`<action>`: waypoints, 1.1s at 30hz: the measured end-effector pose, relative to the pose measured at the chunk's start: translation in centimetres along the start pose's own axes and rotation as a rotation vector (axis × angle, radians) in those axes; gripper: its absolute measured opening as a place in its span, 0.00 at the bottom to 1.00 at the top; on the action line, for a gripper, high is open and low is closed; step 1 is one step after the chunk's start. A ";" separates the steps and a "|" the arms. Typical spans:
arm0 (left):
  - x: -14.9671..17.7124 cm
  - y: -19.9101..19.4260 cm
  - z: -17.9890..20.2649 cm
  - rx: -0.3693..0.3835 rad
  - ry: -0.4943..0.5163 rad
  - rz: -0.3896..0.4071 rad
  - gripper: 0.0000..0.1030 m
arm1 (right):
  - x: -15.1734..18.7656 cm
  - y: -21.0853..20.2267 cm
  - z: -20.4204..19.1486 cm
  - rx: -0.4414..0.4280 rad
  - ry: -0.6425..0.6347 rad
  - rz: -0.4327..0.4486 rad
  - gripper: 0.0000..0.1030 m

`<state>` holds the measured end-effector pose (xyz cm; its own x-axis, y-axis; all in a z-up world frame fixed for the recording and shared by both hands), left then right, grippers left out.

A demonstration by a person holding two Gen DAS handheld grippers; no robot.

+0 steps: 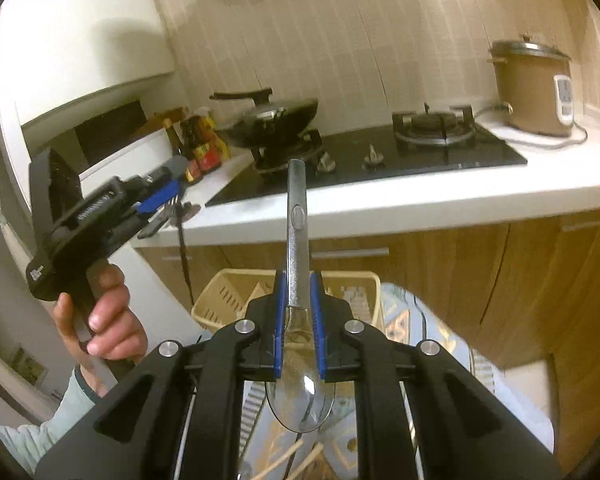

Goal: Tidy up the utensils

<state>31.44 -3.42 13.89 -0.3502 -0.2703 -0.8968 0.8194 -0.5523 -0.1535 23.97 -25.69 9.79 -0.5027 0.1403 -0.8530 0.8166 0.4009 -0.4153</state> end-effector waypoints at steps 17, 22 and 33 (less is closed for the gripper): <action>2.0 3.2 -2.8 -0.077 0.012 -0.020 0.35 | 0.6 7.9 3.5 -0.106 0.009 0.090 0.09; 2.9 3.7 -3.0 -0.082 0.017 -0.032 0.35 | 1.2 8.0 3.2 -0.082 -0.064 0.108 0.09; 4.2 3.7 -3.2 -0.100 0.038 -0.056 0.35 | 2.3 6.2 3.5 -0.058 -0.111 0.102 0.10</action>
Point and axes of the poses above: each gripper's, at about its wrist camera, not at the fingertips, and y roughly the way its jaws point, z to its right, x to its underside, the point moved 4 cm from there along y, roughly the way its jaws point, and after that the axes turned 3 degrees about z, right-handed, at the moved point
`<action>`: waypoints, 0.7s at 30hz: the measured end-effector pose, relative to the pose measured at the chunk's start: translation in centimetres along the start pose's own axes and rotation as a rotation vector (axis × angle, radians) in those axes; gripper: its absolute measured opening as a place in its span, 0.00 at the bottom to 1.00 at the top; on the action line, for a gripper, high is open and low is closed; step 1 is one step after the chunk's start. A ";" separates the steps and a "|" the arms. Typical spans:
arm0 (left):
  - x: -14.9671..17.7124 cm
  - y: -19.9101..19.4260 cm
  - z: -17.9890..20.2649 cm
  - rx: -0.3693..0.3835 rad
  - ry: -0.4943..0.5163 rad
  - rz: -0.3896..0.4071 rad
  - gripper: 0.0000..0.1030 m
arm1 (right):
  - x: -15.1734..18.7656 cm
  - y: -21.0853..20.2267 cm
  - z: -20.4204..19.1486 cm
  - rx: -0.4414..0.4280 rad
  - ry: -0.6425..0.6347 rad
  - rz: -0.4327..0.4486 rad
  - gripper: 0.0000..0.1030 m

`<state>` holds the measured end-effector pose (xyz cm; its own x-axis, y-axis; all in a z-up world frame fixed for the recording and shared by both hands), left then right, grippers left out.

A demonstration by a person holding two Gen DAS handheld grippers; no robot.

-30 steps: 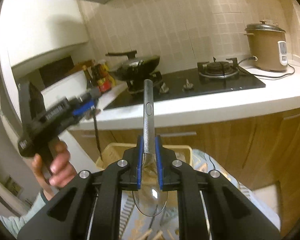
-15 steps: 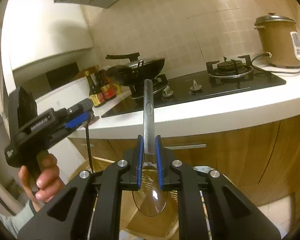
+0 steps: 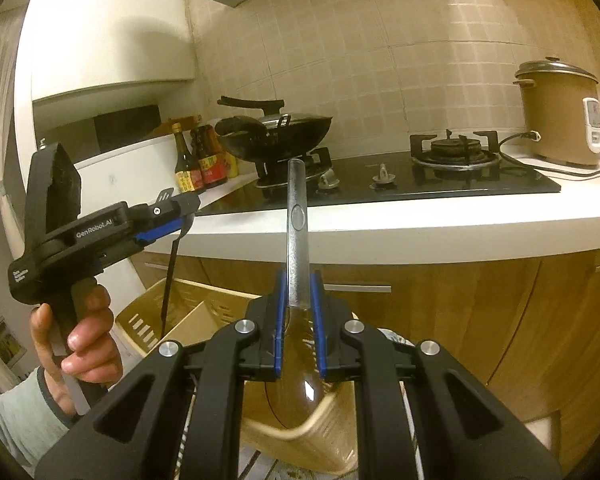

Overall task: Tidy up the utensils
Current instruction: 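Lower the ladle into the caddy and open the left tool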

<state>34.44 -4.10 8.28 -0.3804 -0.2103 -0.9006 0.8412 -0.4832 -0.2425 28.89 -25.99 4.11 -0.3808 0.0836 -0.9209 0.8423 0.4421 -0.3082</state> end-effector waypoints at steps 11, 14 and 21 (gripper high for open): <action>0.8 -0.6 -0.3 -0.003 0.001 -0.015 0.35 | 0.0 -2.6 -0.3 0.021 0.005 0.028 0.10; 0.8 -0.9 -0.2 0.011 0.001 -0.011 0.35 | -0.4 -3.1 -0.4 0.037 0.000 0.047 0.10; 1.3 -1.7 0.2 0.031 0.028 -0.015 0.35 | -1.2 -1.7 -0.4 0.087 -0.058 0.066 0.10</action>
Point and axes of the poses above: each gripper's, at about its wrist camera, not at the fingertips, and y roughly the way its jaws point, z to its right, x to its underside, the point moved 4 cm from there along y, roughly the way its jaws point, and after that the axes turned 3 degrees about z, right-handed, at the moved point
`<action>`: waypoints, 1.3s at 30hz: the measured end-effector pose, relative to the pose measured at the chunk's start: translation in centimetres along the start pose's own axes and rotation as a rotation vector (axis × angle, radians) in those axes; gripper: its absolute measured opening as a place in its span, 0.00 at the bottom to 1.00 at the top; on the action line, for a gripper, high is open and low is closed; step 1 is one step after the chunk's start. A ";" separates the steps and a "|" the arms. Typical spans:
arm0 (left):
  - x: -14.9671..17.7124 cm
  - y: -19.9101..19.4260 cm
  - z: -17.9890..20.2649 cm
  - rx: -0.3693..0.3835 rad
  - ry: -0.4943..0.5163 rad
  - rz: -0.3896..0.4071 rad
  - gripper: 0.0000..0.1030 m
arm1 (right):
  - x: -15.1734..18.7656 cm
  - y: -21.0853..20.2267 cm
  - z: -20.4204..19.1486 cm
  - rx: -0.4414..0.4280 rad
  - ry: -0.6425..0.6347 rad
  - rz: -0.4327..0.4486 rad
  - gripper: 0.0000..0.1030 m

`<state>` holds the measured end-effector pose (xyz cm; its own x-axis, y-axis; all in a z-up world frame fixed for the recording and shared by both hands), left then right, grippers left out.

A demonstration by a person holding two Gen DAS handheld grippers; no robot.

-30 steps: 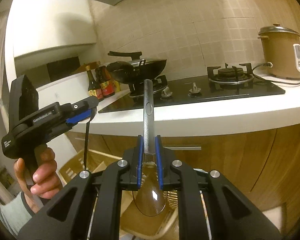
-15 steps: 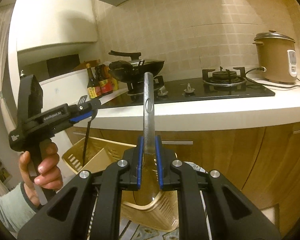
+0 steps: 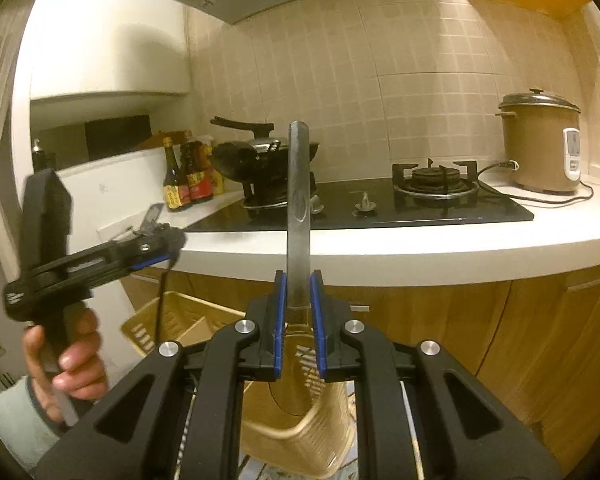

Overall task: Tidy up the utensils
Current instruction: 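Lower the ladle into the caddy and open the left tool, then grasp a clear plastic spoon by its handle with the left tool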

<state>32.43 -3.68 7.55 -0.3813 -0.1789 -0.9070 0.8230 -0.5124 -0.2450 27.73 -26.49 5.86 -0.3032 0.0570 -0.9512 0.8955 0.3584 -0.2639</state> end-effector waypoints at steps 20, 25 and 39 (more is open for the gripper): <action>1.8 -2.8 0.0 -0.001 0.039 -0.040 0.49 | 2.7 -3.4 -0.8 0.001 -0.012 -0.094 0.10; 1.3 -5.3 -0.1 -0.006 0.035 -0.043 0.50 | 3.2 -5.4 -0.5 -0.016 0.039 -0.157 0.13; 9.6 -11.5 1.0 -0.115 0.033 -0.489 0.52 | 7.6 -12.4 -2.6 0.064 0.128 -0.450 0.49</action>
Point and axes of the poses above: each gripper's, at about its wrist camera, not at the fingertips, and y roughly the way its jaws point, z to its right, x to its underside, the point moved 4 cm from there along y, roughly the way its jaws point, and after that the axes turned 3 degrees about z, right-handed, at the moved point
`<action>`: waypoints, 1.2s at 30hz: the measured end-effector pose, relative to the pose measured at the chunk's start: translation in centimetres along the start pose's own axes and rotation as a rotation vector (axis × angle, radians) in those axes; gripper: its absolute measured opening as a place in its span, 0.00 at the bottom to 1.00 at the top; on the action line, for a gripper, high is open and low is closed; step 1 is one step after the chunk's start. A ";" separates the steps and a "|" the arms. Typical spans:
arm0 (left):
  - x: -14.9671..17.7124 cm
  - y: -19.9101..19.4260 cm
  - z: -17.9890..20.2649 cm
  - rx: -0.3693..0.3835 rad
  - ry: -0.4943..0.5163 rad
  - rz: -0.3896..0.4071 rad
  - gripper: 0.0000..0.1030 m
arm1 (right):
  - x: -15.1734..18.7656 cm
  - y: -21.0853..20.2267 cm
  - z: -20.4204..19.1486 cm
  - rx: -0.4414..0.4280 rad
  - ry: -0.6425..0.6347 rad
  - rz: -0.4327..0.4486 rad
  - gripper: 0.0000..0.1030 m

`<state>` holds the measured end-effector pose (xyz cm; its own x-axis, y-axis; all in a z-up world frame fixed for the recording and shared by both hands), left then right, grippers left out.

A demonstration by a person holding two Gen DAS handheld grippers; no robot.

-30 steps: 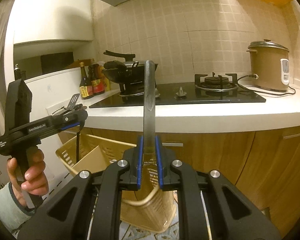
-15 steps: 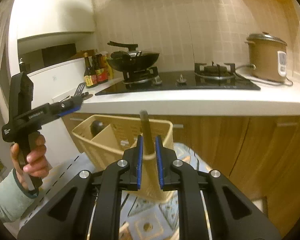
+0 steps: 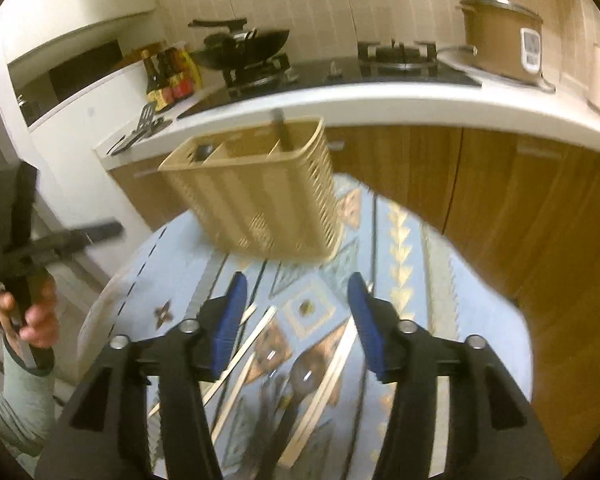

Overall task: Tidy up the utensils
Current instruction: 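Grasp a clear plastic spoon by its handle with the left tool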

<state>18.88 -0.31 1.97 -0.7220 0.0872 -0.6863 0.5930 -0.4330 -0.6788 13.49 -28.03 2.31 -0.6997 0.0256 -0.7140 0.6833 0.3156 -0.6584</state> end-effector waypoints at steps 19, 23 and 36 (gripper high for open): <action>10.5 7.4 6.1 -0.030 0.140 -0.352 0.36 | 7.6 6.4 -2.9 0.063 -0.017 -0.354 0.36; 10.5 7.4 7.0 -0.069 0.168 -0.345 0.35 | 7.7 7.6 -3.0 0.074 -0.042 -0.385 0.32; 10.0 7.7 7.7 -0.110 0.181 -0.340 0.10 | 7.7 10.3 -4.7 0.179 -0.146 -0.447 0.13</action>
<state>13.51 -9.70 -8.11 -0.8151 0.3699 -0.4458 0.3727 -0.2544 -0.8924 14.16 -20.15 -8.91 -0.9043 -0.2123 -0.3705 0.3576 0.0978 -0.9288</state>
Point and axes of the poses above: each gripper's, at about its wrist camera, not at the fingertips, and y roughly the way its jaws point, z to its right, x to its underside, the point moved 4 cm from there along y, roughly the way its jaws point, and after that the axes turned 3 degrees about z, right-handed, at the moved point
